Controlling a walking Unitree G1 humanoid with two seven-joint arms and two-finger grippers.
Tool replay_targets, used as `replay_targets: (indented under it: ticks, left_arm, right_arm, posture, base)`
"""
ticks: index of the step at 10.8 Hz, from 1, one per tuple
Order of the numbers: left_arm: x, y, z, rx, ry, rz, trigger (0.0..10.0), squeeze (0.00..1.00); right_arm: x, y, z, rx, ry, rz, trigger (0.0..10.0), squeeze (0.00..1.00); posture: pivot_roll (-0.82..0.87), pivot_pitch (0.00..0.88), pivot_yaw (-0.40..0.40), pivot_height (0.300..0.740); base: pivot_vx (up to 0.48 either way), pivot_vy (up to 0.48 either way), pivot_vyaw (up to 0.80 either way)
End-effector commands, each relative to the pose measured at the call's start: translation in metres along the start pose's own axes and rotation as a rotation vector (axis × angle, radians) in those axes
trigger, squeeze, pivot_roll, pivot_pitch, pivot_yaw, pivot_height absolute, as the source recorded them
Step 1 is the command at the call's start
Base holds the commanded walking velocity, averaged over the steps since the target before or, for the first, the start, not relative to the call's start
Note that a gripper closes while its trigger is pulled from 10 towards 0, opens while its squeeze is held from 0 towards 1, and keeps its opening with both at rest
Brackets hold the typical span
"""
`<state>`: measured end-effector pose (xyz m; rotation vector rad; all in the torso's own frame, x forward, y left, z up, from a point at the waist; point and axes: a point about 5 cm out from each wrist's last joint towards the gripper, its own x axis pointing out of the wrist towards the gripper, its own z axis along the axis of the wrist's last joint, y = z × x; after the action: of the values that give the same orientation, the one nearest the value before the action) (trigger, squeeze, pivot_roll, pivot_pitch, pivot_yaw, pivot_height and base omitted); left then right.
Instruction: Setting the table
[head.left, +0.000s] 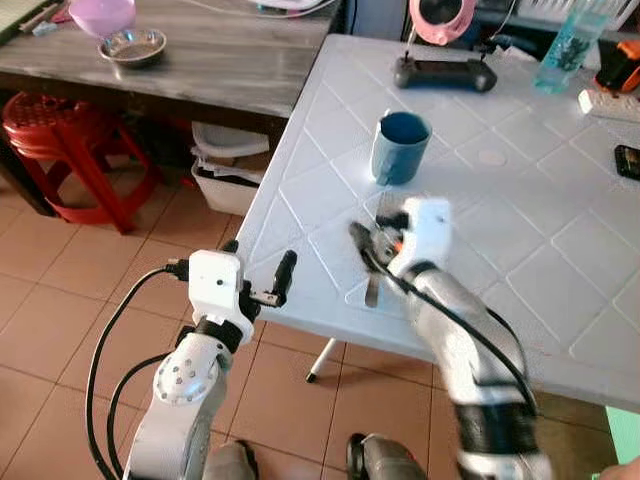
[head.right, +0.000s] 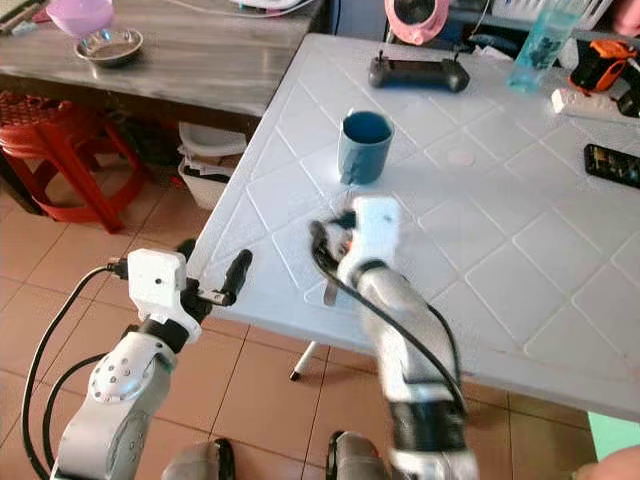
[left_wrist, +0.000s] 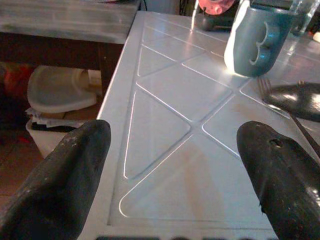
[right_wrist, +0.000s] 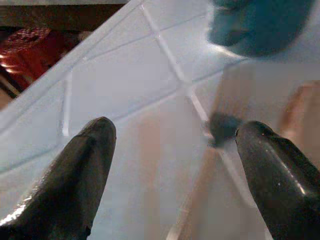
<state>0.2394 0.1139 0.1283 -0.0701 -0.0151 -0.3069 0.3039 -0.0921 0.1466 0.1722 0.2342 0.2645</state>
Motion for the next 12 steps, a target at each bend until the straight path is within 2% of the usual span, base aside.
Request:
replay_targets:
  ticks: [1,3,4,5,8,10,11,12]
  left_arm:
    - [-0.002,-0.001,0.002,-0.002,0.001,-0.013,10.0,0.00]
    - [-0.003,-0.001,0.002,-0.001,0.002,-0.012,10.0,0.00]
    - [-0.003,-0.001,0.002,-0.002,0.004,-0.013,10.0,0.00]
    - [-0.004,-0.001,0.003,0.000,0.005,-0.016,10.0,0.00]
    - [-0.004,-0.003,0.002,0.003,0.012,-0.036,10.0,0.00]
    - [-0.004,-0.002,0.002,0.002,0.013,-0.032,10.0,0.00]
    - [-0.005,-0.002,0.002,0.001,0.013,-0.032,10.0,0.00]
    - [-0.004,-0.001,0.002,0.002,0.013,-0.029,10.0,0.00]
  right_arm:
    - [0.002,0.002,-0.005,0.020,0.044,-0.008,10.0,0.00]
    - [0.005,-0.002,-0.017,0.023,0.142,-0.064,10.0,0.00]
    - [0.006,-0.008,-0.028,0.045,0.219,-0.106,3.1,0.00]
    - [0.007,-0.011,-0.032,0.047,0.246,-0.117,0.0,0.00]
    - [0.015,-0.019,-0.030,-0.025,0.273,-0.122,0.0,0.00]
    - [0.015,-0.032,-0.040,-0.033,0.358,-0.147,0.0,0.00]
    - [0.014,-0.035,-0.042,-0.041,0.368,-0.153,0.0,0.00]
    - [0.016,-0.036,-0.036,-0.081,0.324,-0.142,0.5,0.00]
  posture:
    - [0.04,0.182,0.000,0.740]
    - [0.04,0.189,-0.001,0.740]
    - [0.05,0.192,0.001,0.740]
    - [0.05,0.195,0.005,0.740]
    - [0.05,0.195,0.006,0.740]
    - [0.05,0.193,0.001,0.740]
    - [0.05,0.193,-0.001,0.740]
    - [0.05,0.191,-0.002,0.740]
  base:
    - [0.000,0.000,0.00]
    - [0.000,0.000,0.00]
    - [0.000,0.000,0.00]
    - [0.000,0.000,0.00]
    - [0.000,0.000,0.00]
    - [0.000,0.000,0.00]
    - [0.000,0.000,0.00]
    - [0.000,0.000,0.00]
